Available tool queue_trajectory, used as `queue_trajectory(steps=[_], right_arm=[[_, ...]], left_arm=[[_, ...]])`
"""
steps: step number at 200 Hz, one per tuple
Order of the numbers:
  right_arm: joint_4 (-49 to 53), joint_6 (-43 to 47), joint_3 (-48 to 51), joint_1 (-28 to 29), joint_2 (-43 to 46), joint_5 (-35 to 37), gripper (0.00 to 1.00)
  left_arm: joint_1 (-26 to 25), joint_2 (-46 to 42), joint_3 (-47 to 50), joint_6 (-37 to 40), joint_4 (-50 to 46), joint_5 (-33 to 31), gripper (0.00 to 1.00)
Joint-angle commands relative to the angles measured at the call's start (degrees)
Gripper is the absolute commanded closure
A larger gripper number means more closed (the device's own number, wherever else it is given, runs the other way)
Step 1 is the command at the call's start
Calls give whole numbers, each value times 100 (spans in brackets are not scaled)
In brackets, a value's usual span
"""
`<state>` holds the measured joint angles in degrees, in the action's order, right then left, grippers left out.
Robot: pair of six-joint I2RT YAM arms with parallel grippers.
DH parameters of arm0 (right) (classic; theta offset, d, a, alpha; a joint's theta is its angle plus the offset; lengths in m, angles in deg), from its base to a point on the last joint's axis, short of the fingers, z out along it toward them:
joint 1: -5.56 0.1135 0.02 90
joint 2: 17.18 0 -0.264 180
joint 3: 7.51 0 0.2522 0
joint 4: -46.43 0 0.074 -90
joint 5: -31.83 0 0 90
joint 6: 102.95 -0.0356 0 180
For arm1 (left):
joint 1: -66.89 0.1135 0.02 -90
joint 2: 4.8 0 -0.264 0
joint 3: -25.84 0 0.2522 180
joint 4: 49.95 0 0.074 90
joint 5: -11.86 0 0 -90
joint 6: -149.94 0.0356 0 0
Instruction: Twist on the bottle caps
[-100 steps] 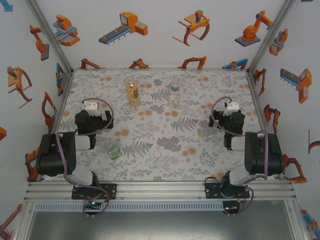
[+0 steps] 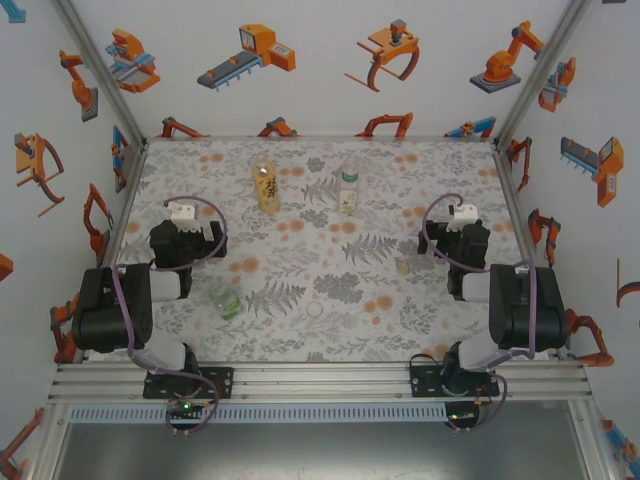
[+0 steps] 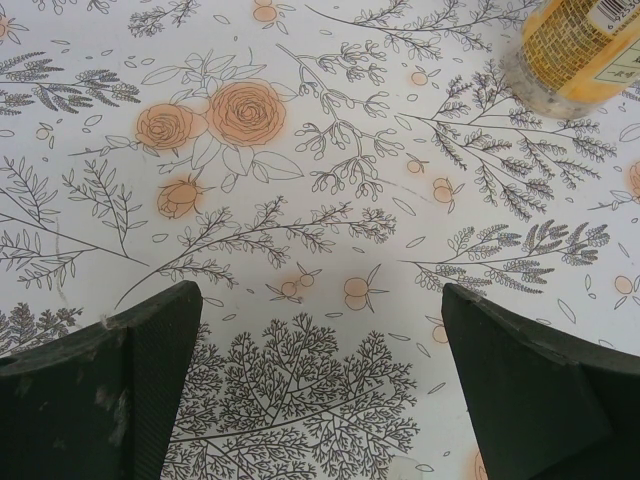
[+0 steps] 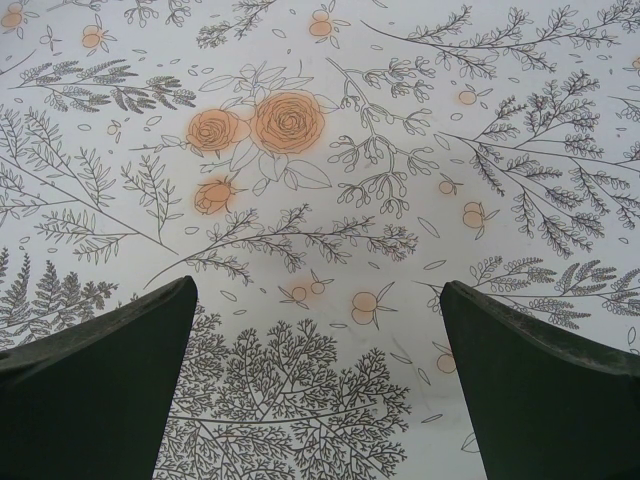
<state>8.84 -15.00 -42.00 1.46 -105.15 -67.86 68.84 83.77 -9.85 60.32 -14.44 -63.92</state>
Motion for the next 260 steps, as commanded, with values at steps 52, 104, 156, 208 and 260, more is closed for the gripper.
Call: queue_trajectory(steps=[52,104,156,208,260], right_arm=[[-191,58,34,-42,-41,-112,1],[-189,62,34,-42,-44,-112,1],[-191,61,34,-38,-43,-112,1],[-190,55,26,-36,-45,-112,1],[109,-257,-131,-47,-48,648,1]], left_arm=[[16,-40,37,32,187,104,3],[16,-38,38,27,183,90,3],[18,-18,-8,-94,133,-183,3],[-15,-31,-73,-175,3,-561,3],[-17,-33,-64,-173,9,-560,3]])
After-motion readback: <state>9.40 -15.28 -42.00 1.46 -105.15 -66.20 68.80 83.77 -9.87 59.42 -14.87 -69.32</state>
